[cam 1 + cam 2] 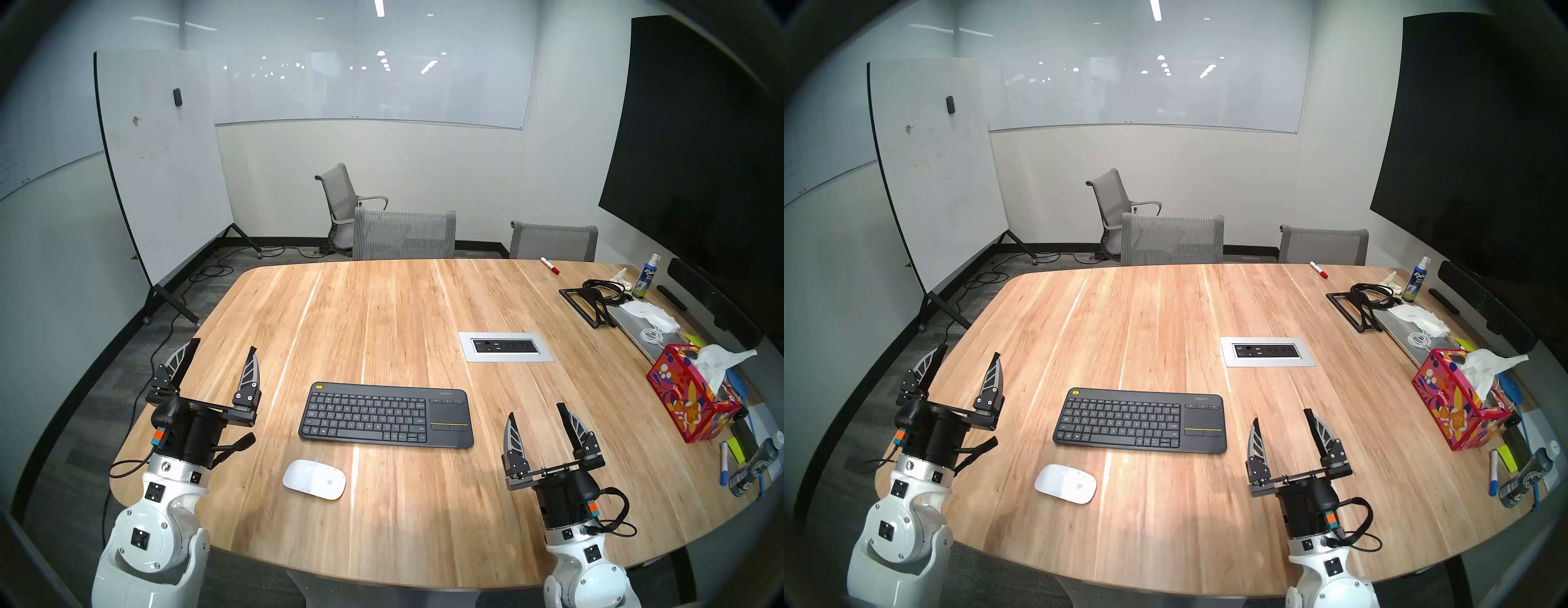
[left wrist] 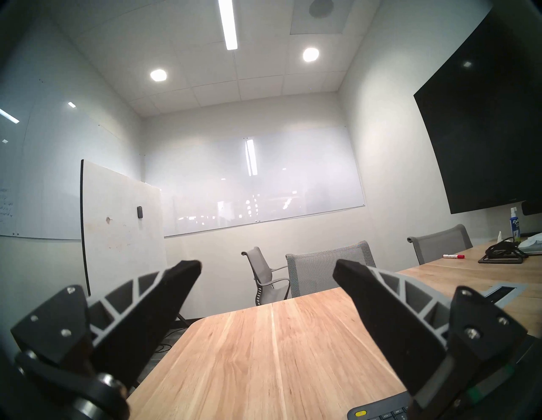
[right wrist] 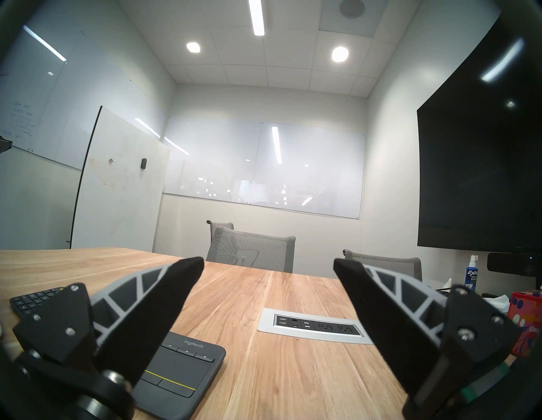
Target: Put the mouse beside the keyboard
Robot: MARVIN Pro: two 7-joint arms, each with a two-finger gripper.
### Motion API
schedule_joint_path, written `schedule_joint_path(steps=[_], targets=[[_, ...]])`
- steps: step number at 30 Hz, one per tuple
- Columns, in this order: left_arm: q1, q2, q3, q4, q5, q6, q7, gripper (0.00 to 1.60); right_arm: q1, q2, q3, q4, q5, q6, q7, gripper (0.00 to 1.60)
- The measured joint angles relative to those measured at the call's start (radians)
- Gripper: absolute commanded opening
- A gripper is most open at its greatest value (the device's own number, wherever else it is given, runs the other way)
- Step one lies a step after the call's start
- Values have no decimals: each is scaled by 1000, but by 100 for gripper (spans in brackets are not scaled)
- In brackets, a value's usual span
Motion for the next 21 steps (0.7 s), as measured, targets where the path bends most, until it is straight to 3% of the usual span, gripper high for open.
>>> schedule_joint_path(steps=[9, 21], targets=[[5, 32, -47, 31, -62, 9, -49, 160, 0, 0, 0, 0, 0, 0, 0, 160], [19, 52, -96, 28, -158, 79, -93, 160, 0, 0, 0, 0, 0, 0, 0, 160]])
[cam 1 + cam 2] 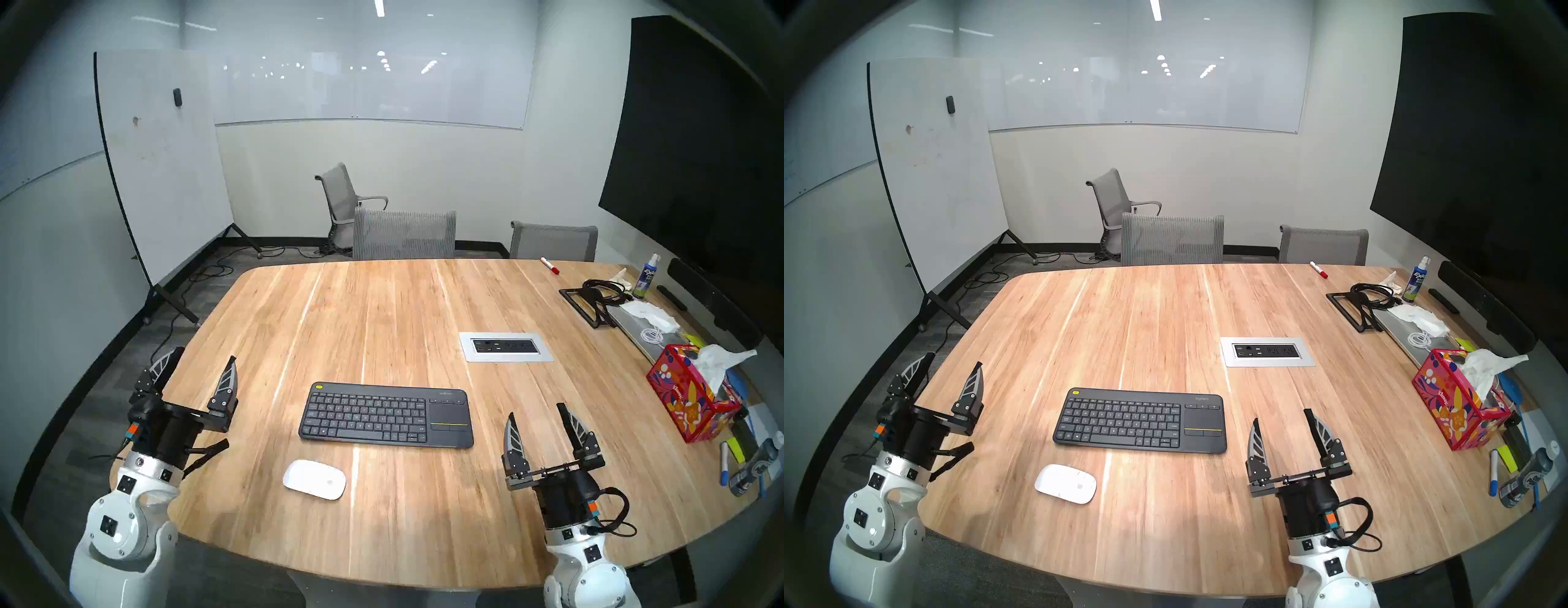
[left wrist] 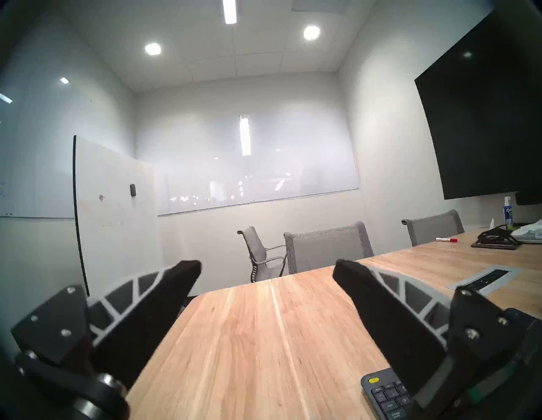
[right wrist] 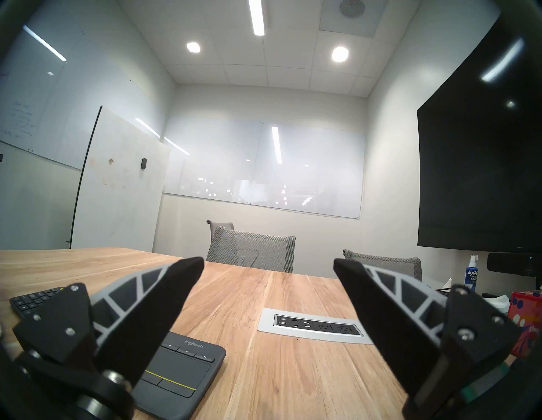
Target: Put the mouse beside the keyboard
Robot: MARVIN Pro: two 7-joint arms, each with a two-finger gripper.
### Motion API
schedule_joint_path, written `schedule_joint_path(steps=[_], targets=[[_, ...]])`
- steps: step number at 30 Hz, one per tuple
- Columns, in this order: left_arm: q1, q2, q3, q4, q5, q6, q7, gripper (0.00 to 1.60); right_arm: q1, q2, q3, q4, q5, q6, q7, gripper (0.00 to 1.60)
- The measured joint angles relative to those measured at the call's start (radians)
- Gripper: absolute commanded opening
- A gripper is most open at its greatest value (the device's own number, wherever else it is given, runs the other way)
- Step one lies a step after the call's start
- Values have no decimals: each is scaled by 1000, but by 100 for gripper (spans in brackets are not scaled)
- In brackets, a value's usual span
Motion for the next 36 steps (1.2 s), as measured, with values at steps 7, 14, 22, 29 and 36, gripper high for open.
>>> schedule_joint_path(steps=[7, 14, 22, 29, 36], targets=[[4, 1, -20, 5, -14, 7, -11, 160, 0, 0, 0, 0, 0, 0, 0, 160], [13, 3, -46, 15, -23, -4, -26, 160, 0, 0, 0, 0, 0, 0, 0, 160], [2, -17, -52, 19, -1, -12, 2, 160, 0, 0, 0, 0, 0, 0, 0, 160], [-7, -30, -52, 19, 16, -12, 19, 160, 0, 0, 0, 0, 0, 0, 0, 160], [-11, -37, -52, 19, 23, -12, 23, 160, 0, 0, 0, 0, 3, 0, 0, 160]])
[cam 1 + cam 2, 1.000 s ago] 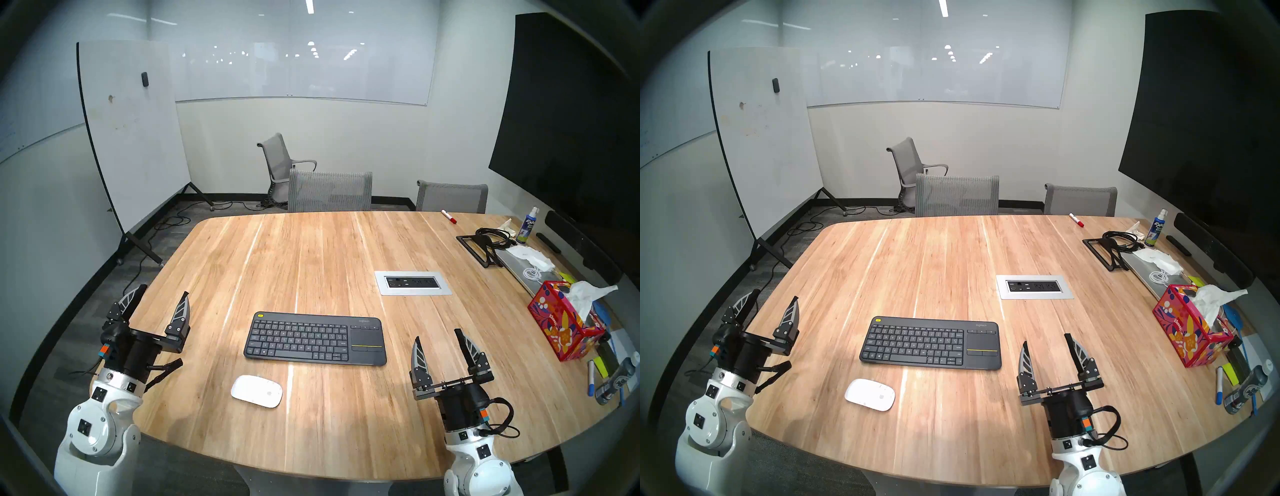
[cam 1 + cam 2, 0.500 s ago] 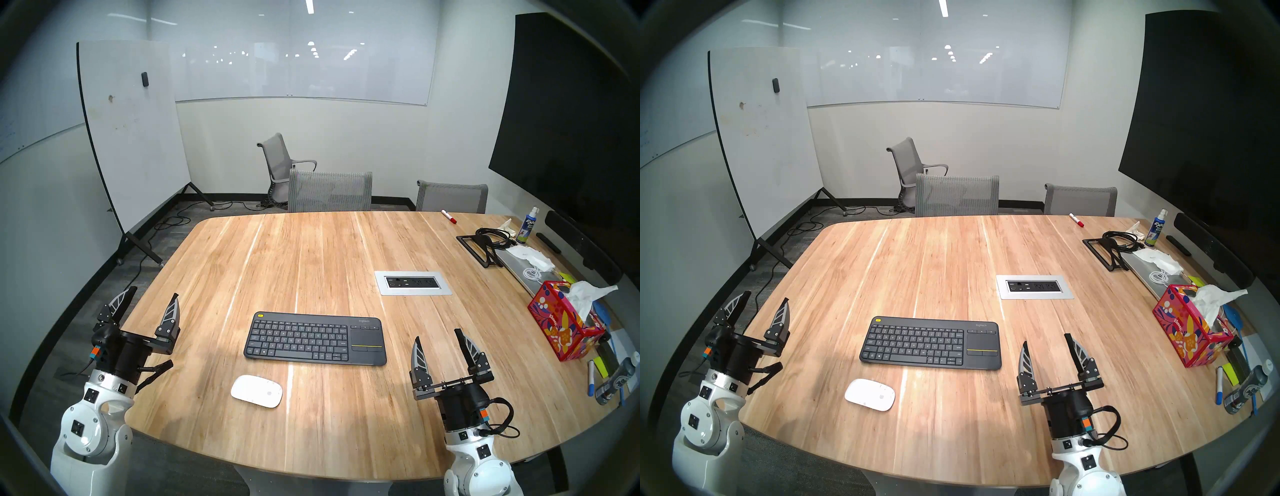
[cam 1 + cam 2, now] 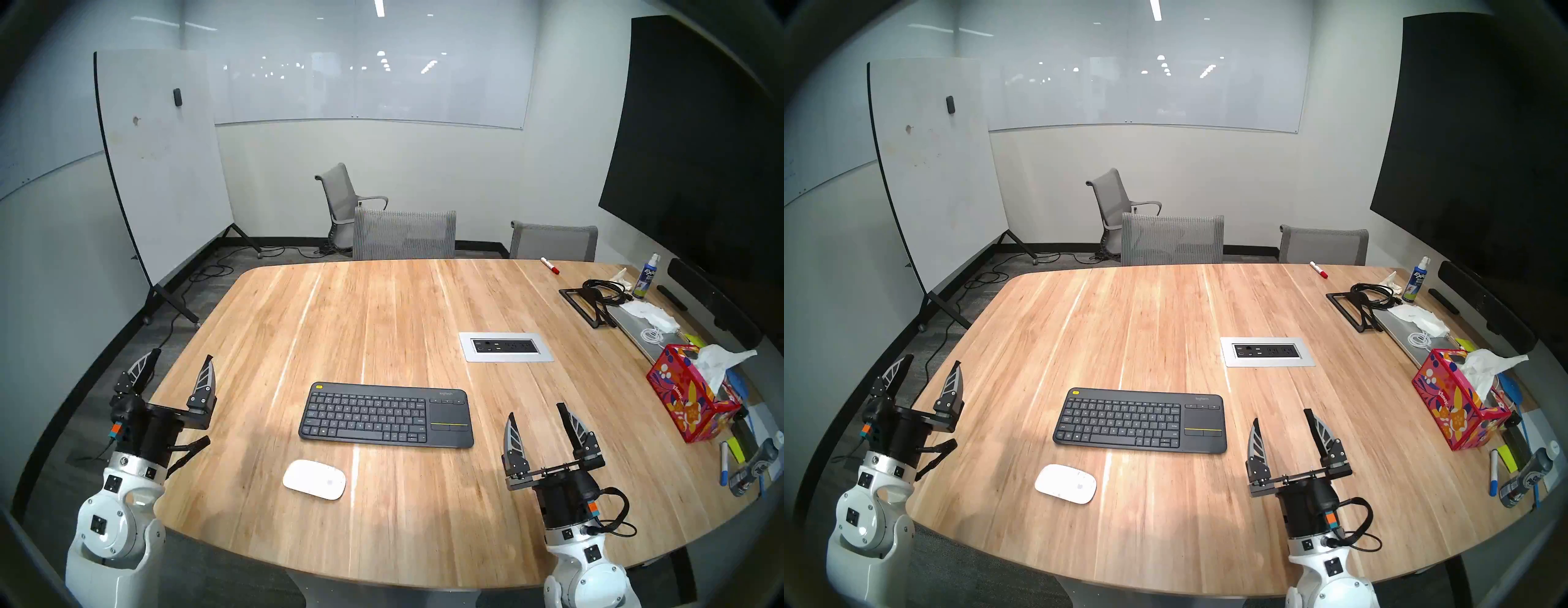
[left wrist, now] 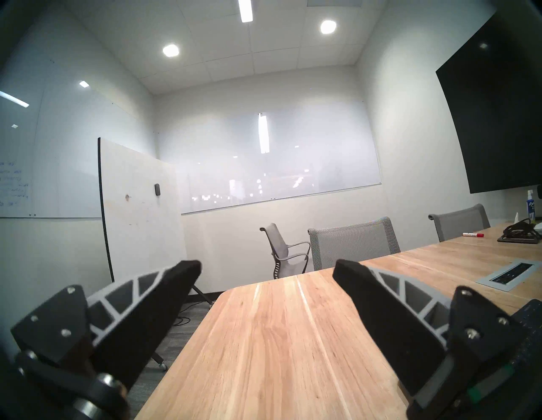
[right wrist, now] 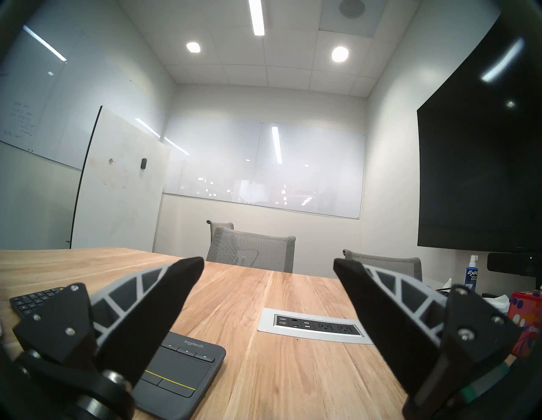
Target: Put the mouse beside the keyboard
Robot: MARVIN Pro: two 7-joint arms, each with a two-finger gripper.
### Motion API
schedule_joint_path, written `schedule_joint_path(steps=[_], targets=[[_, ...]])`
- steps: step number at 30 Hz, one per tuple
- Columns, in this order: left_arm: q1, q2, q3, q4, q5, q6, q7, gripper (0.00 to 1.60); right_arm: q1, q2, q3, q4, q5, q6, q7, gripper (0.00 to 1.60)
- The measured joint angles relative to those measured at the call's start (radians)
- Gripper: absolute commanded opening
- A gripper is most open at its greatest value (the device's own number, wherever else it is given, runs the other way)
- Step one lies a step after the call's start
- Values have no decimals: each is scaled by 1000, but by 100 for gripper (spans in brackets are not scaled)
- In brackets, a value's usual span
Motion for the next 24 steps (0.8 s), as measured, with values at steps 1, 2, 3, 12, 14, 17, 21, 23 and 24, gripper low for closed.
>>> schedule_joint_path(steps=[1, 2, 3, 12, 14, 17, 21, 23, 24], targets=[[0, -1, 0, 0, 1, 0, 0, 160, 0, -1, 0, -1, 1, -1, 0, 160], [-1, -2, 0, 0, 1, 0, 0, 160, 0, -2, 0, -1, 1, -5, -2, 160], [-1, -2, 0, 0, 2, 0, 0, 160, -1, -3, 1, -3, 0, -7, -4, 160], [-4, -7, -1, 0, 2, 0, -1, 160, 27, -26, -14, -11, -64, -23, -28, 160], [-5, -8, -1, 0, 2, 0, -2, 160, 47, -26, -19, -9, -77, -19, -29, 160], [-6, -9, -1, 0, 2, 0, -5, 160, 79, -24, -25, -6, -93, 1, -29, 160], [-7, -10, -2, 0, 1, 0, -10, 160, 126, -11, -32, 7, -114, 35, -29, 160], [-7, -11, -3, 0, 1, 0, -12, 160, 145, -5, -34, 16, -121, 45, -27, 160], [-7, -11, -3, 0, 1, 0, -13, 160, 155, -1, -35, 22, -124, 49, -25, 160]])
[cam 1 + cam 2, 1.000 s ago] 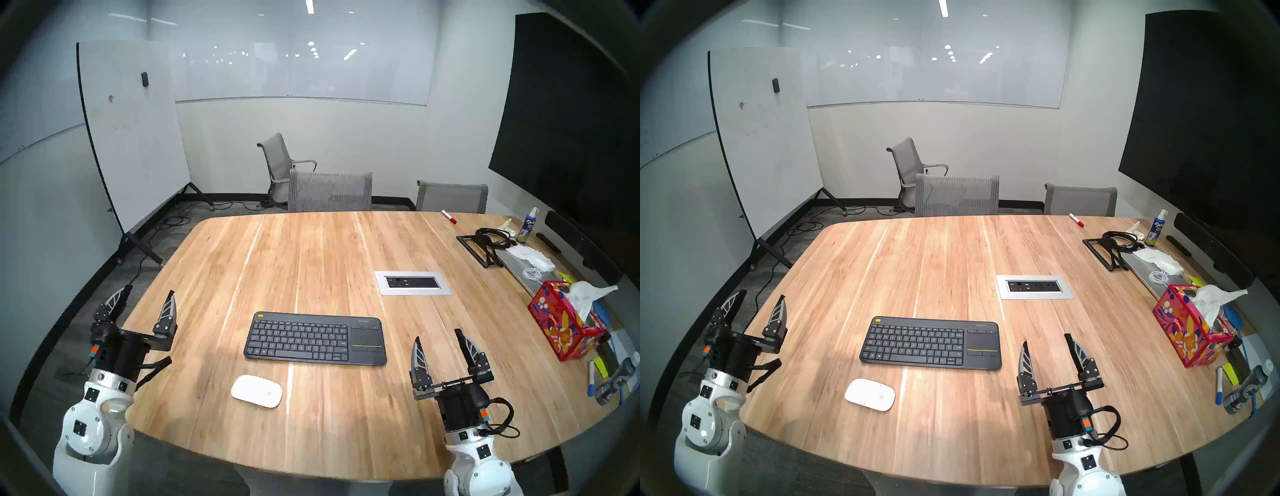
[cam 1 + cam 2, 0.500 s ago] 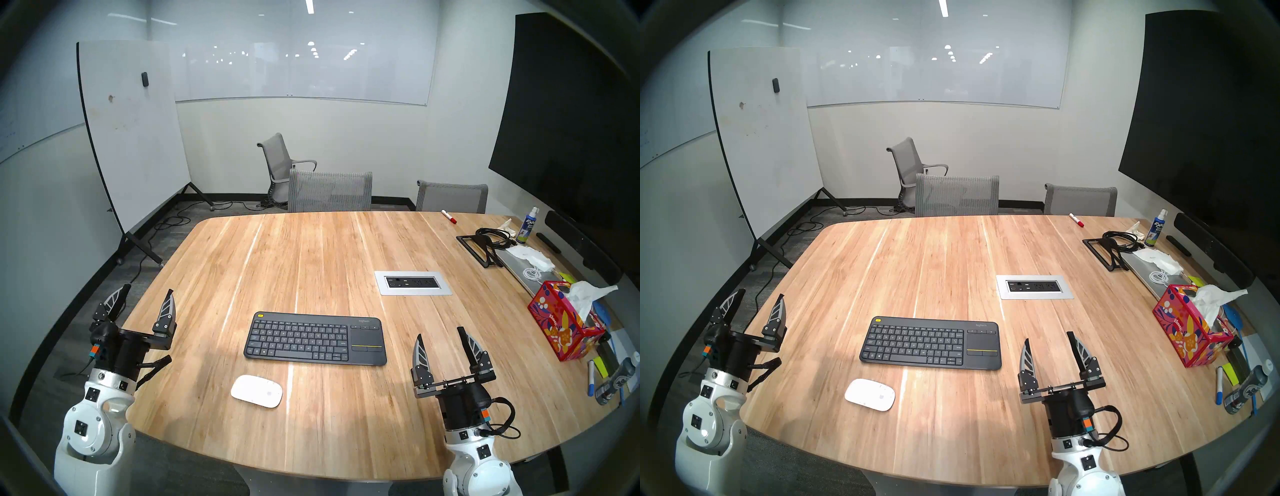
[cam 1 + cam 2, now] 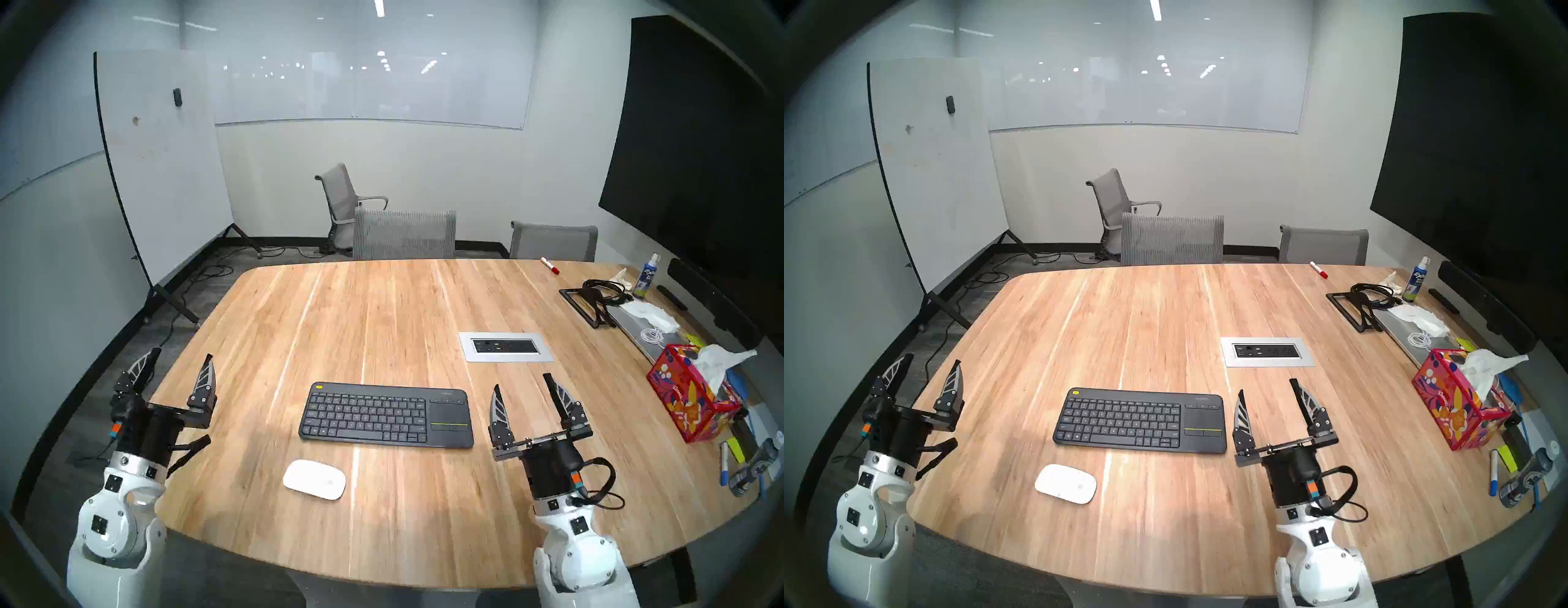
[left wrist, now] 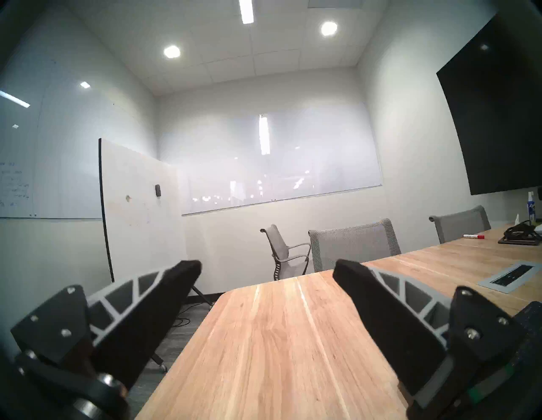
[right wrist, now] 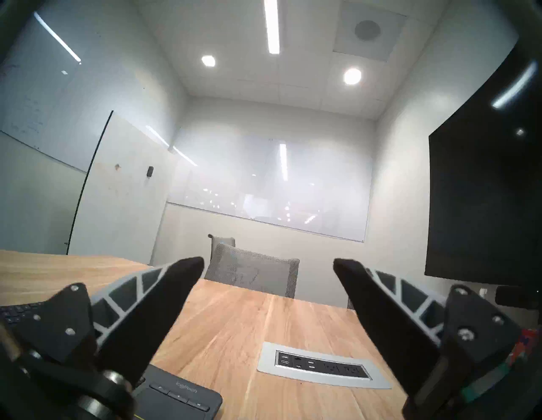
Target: Put the mouse beside the keyboard
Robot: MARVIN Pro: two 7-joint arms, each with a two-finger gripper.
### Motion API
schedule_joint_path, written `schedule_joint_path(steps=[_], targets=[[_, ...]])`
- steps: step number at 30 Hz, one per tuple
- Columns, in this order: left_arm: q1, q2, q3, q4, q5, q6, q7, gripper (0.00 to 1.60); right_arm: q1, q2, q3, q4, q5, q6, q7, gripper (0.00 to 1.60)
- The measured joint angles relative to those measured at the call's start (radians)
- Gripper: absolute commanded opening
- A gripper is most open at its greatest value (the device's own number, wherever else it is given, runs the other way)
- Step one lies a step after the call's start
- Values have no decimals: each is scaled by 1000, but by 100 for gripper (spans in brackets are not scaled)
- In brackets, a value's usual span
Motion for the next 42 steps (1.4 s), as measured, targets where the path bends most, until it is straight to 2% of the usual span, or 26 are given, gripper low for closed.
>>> schedule_joint_path(steps=[5, 12, 20, 26, 42], targets=[[-1, -2, -1, 0, 0, 0, -4, 160, 49, 20, 0, 44, -2, 13, 17, 160], [-2, -6, -4, 0, 0, 0, -10, 160, 119, 63, 30, 107, 34, 22, 60, 160], [-3, -10, -6, 0, 0, 0, -16, 160, 178, 112, 40, 125, 93, 37, 129, 160], [-5, -13, -7, 0, 0, 1, -20, 160, 234, 151, 15, 146, 130, 77, 200, 160], [-8, -22, -11, 0, 1, 1, -28, 160, 341, 203, -49, 188, 182, 133, 322, 160]])
